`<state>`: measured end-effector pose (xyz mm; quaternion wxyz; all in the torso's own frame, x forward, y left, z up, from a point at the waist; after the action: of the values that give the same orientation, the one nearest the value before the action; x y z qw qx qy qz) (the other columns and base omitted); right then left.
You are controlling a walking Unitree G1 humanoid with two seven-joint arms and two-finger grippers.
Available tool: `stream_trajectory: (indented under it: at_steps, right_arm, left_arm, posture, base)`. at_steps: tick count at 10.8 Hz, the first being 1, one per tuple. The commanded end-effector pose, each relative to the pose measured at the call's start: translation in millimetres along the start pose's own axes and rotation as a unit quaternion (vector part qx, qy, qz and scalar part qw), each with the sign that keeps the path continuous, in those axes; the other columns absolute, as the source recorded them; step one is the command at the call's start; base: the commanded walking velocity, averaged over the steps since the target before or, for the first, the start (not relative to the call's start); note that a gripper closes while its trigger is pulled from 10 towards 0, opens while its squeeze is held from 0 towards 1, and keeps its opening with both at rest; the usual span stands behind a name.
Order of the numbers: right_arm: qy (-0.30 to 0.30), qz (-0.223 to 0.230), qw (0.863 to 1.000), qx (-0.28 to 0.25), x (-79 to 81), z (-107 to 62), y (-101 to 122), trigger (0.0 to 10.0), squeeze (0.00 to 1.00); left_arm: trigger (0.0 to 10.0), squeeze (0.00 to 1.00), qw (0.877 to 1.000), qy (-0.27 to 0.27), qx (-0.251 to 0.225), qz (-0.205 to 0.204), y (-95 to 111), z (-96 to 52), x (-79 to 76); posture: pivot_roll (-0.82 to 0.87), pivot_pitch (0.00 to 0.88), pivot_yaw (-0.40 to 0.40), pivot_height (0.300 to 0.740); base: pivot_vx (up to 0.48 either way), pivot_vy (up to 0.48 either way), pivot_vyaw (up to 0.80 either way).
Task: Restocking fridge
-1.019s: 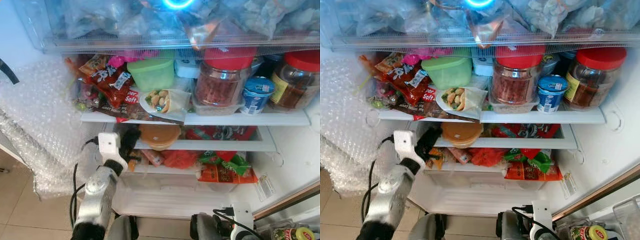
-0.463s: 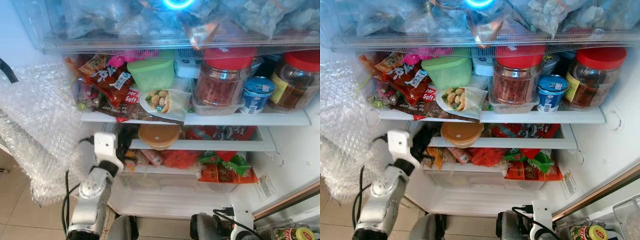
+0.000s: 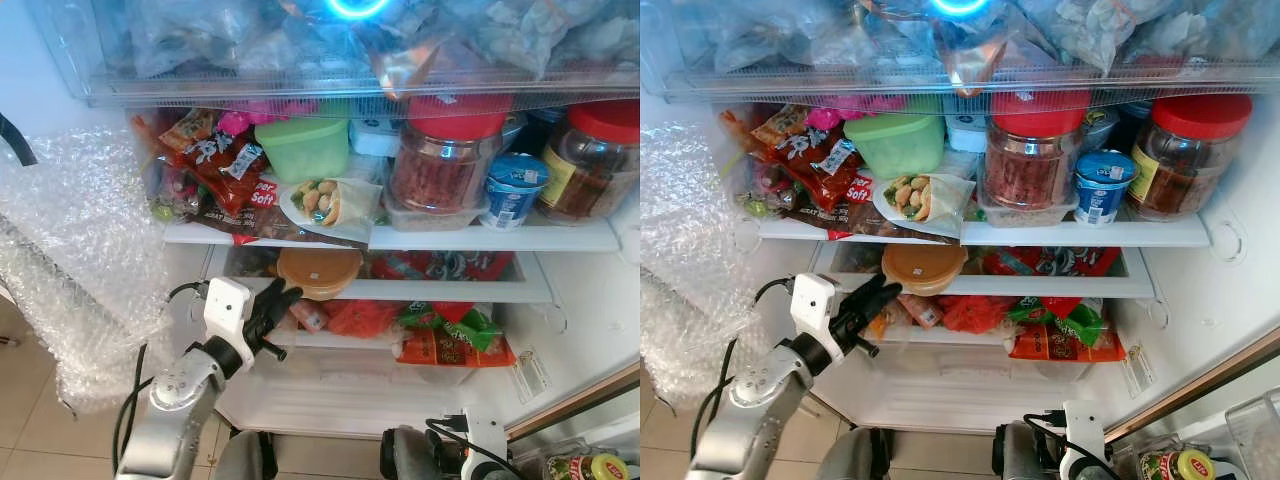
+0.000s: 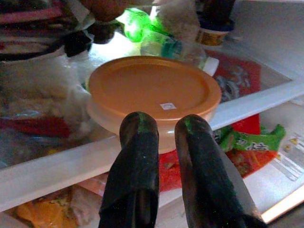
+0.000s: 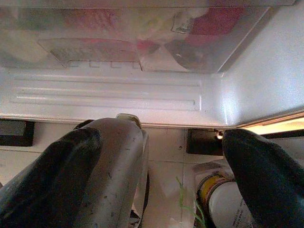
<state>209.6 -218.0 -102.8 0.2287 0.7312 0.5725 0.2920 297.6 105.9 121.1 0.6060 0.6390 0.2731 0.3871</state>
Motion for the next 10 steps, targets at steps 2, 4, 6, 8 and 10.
stream_trajectory:
  at_steps: [2,4,6,8,10]
  right_arm:
    - [-0.014,0.013,0.999,0.032,-6.0,-5.2,-20.3,10.0,0.0]
    - [-0.013,0.012,0.999,0.033,-5.5,-5.1,-20.5,10.0,0.0]
    - [-0.011,0.012,0.999,0.033,-4.9,-4.9,-20.1,10.0,0.0]
    - [-0.012,0.013,0.999,0.033,-4.9,-4.7,-19.9,10.0,0.0]
    - [-0.013,0.013,0.999,0.033,-5.3,-4.7,-19.8,10.0,0.0]
  left_arm:
    - [10.0,0.0,0.999,-0.044,0.0,0.006,6.0,-3.0,-6.5]
    - [10.0,0.0,0.996,-0.086,-0.003,0.014,16.6,-4.6,-9.0]
    - [10.0,0.0,0.989,-0.148,0.018,0.011,18.0,-11.0,-16.5]
    - [10.0,0.0,0.989,-0.133,0.059,0.023,-1.2,-12.7,-9.1]
    - [10.0,0.0,0.996,-0.07,0.056,0.01,-5.3,-2.9,8.4]
  posture:
    - [-0.13,0.109,0.059,0.625]
    - [-0.13,0.108,0.058,0.625]
    - [-0.13,0.104,0.061,0.625]
    - [-0.13,0.101,0.059,0.625]
    - [-0.13,0.099,0.057,0.625]
  base:
    - [0.0,0.0,0.0]
    - [0.0,0.0,0.0]
    - [0.0,0.0,0.0]
    - [0.0,0.0,0.0]
    - [0.0,0.0,0.0]
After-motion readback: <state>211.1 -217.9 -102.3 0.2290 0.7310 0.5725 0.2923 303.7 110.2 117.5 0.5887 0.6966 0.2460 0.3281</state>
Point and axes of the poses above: a point about 5 cm out from each wrist's last joint towards the gripper, its own z axis pointing out of the wrist towards the gripper, its own y axis along the axis of the wrist's last joint, x = y × z, the point moved 4 cm from there along z, pointing out of the wrist towards the gripper, and after that the axes turned 12 degrees about z, right-handed, at the moved point
